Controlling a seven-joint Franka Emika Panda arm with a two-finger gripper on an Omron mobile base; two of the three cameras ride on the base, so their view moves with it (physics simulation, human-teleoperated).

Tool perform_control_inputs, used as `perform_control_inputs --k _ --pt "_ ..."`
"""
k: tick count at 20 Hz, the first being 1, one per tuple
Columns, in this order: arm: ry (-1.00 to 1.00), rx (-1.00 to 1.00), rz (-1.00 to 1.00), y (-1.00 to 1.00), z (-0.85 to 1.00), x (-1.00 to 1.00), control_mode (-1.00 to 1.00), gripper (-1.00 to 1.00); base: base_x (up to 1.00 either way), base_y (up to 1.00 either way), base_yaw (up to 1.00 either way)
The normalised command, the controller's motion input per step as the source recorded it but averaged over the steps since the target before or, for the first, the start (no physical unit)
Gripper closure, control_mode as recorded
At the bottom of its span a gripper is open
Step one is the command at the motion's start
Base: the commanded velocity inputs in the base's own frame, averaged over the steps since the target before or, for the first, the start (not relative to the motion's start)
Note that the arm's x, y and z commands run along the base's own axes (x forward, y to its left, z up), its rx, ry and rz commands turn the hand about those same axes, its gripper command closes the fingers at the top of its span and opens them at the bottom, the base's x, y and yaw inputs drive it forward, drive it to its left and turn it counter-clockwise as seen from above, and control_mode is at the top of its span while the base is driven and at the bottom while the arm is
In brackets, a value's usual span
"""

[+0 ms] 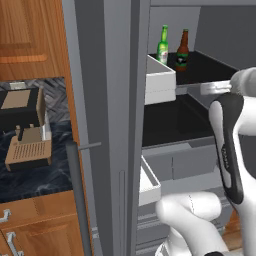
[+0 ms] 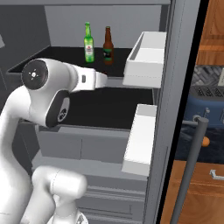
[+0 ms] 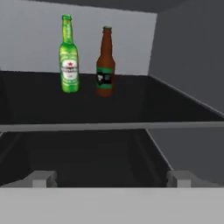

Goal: Place the beers on the top shelf of the fridge to keep them out of children's reach, and place the tangerine on lower shelves for easy access.

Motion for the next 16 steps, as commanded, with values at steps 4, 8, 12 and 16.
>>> perform_control_inputs --k 4,8,12,16 --pt "0.26 0.17 -0.02 0.09 -0.28 -0.58 -1.00 -1.00 0.00 0.00 0.00" --pt "0.19 0.07 0.00 0.29 -0.46 -0.42 -1.00 -1.00 0.00 0.00 0.00" --pt "0.13 0.00 0.00 0.56 -0.49 -0.28 -1.00 -1.00 0.00 0.00 0.00" --pt "0.08 0.00 0.00 0.30 -0.26 0.00 -1.00 -1.00 0.00 0.00 0.00"
